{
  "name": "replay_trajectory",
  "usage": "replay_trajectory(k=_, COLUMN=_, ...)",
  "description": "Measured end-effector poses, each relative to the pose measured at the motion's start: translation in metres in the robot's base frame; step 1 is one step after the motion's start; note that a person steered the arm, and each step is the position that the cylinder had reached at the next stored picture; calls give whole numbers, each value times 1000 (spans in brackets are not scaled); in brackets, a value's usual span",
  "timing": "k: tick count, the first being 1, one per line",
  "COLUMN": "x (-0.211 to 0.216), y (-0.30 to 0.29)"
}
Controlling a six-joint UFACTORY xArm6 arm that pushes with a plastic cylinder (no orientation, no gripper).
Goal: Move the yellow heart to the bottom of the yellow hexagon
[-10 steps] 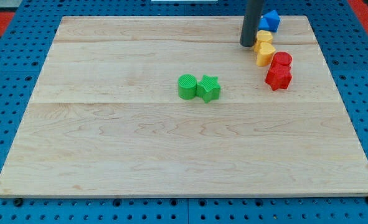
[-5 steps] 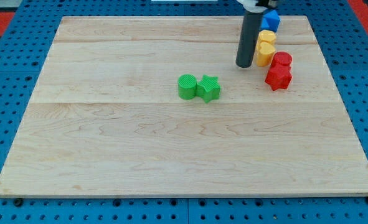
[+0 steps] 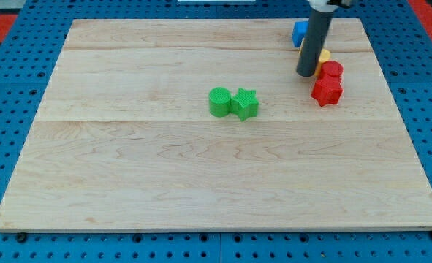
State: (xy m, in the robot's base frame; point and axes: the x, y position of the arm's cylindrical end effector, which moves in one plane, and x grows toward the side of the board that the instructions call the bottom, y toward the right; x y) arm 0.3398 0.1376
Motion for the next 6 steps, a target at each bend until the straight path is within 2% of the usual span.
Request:
replay_trajectory(k=1, x=-13, y=-64)
replay_trajectory(k=2, x=-59, y=-95)
replay_trajectory(k=3, x=-93, y=-96)
replay_trajectory(k=6, x=-100, y=-37)
